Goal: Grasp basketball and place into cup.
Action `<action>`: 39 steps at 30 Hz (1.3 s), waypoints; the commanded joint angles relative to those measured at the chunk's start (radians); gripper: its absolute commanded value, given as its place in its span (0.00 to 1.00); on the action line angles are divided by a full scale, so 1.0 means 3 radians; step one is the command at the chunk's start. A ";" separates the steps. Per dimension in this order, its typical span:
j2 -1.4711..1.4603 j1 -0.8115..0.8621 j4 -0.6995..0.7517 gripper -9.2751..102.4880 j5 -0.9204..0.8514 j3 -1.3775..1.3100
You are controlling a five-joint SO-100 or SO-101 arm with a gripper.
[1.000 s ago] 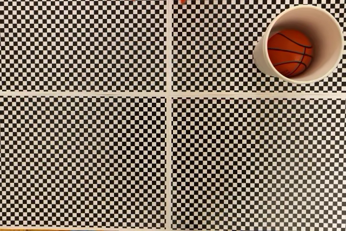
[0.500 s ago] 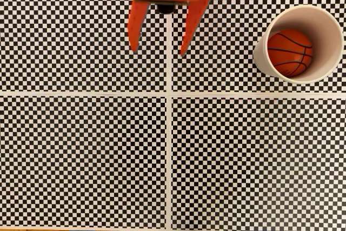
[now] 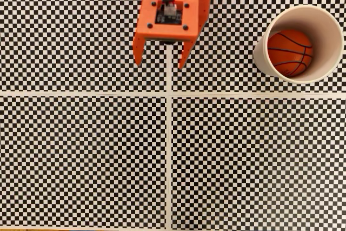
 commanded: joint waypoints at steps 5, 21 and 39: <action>0.0036 0.0046 -0.0036 0.23 -0.0153 0.0159; 0.0036 0.0112 0.0823 0.08 -0.0046 0.0159; 0.0031 0.0174 0.1969 0.08 -0.0235 0.0159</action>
